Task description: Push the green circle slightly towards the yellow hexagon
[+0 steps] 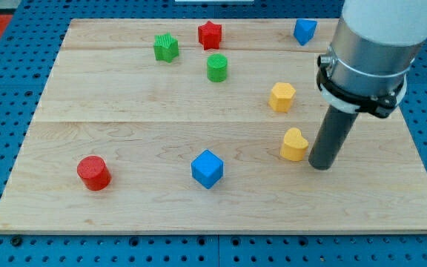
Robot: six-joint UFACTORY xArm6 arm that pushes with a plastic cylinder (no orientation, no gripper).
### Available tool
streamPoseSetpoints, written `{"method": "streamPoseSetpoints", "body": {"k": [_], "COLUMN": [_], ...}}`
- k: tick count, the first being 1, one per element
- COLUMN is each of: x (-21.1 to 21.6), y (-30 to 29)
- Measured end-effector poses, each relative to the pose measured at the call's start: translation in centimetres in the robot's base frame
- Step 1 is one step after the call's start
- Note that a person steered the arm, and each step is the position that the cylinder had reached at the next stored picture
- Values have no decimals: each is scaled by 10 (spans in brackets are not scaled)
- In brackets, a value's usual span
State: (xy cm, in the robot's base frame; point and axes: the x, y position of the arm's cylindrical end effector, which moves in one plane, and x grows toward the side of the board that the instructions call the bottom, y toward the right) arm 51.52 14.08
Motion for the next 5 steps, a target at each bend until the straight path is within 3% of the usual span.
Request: {"method": "streamPoseSetpoints", "body": {"k": [1,2,4,5], "x": [-3,-8,-142,-172], "y": [-36,25,21,-28]}}
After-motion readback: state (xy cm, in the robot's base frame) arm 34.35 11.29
